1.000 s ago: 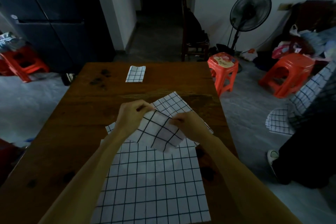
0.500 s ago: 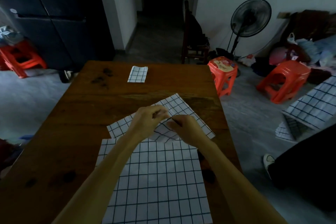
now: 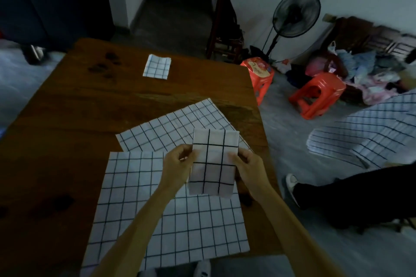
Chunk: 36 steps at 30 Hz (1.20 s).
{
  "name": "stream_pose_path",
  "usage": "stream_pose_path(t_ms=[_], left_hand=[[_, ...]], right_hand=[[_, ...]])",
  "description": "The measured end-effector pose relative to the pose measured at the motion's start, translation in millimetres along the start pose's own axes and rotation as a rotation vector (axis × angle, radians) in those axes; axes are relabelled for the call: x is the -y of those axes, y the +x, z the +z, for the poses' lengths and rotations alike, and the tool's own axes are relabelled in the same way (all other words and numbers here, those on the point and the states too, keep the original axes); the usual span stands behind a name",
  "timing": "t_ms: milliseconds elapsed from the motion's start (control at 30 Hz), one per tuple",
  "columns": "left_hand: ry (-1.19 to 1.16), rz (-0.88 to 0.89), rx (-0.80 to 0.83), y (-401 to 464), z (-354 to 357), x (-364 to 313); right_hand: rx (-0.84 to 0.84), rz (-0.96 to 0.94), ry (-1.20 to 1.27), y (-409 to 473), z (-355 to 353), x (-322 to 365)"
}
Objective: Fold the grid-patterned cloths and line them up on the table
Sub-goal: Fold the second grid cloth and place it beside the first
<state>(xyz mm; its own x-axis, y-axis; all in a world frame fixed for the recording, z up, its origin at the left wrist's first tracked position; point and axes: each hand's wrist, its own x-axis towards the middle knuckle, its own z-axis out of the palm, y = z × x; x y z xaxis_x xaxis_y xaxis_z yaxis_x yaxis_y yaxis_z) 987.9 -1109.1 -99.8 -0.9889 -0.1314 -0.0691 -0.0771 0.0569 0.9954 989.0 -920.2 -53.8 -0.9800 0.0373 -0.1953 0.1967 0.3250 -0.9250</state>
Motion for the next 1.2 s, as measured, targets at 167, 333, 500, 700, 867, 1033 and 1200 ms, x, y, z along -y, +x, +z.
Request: stream_pose_path(t_ms=[167, 333, 500, 700, 867, 1033, 1200], left_hand=[[-0.059, -0.05, 0.035, -16.2, 25.4, 8.6], [-0.04, -0.092, 0.116, -35.5, 66.8, -1.9], [0.024, -0.097, 0.169, -64.5, 142.8, -10.9], [0.11, -0.096, 0.124, -115.0, 267.2, -13.5], [0.094, -0.079, 0.105, -141.0, 340.9, -39.1], [0.069, -0.047, 0.055, -125.4, 370.3, -57.9], [0.104, -0.034, -0.035, -75.9, 386.5, -58.8]], right_hand=[[-0.068, 0.095, 0.01, -19.0, -23.9, -28.7], [-0.123, 0.137, 0.067, -33.3, -67.6, -50.9], [-0.154, 0.134, 0.184, -50.8, -138.6, -85.5], [-0.159, 0.112, 0.248, -71.9, -251.5, -146.3], [-0.163, 0.092, 0.282, -77.2, -328.5, -159.8], [-0.115, 0.058, 0.288, -47.1, -362.0, -151.1], [-0.038, 0.041, 0.218, 8.2, -371.1, -142.6]])
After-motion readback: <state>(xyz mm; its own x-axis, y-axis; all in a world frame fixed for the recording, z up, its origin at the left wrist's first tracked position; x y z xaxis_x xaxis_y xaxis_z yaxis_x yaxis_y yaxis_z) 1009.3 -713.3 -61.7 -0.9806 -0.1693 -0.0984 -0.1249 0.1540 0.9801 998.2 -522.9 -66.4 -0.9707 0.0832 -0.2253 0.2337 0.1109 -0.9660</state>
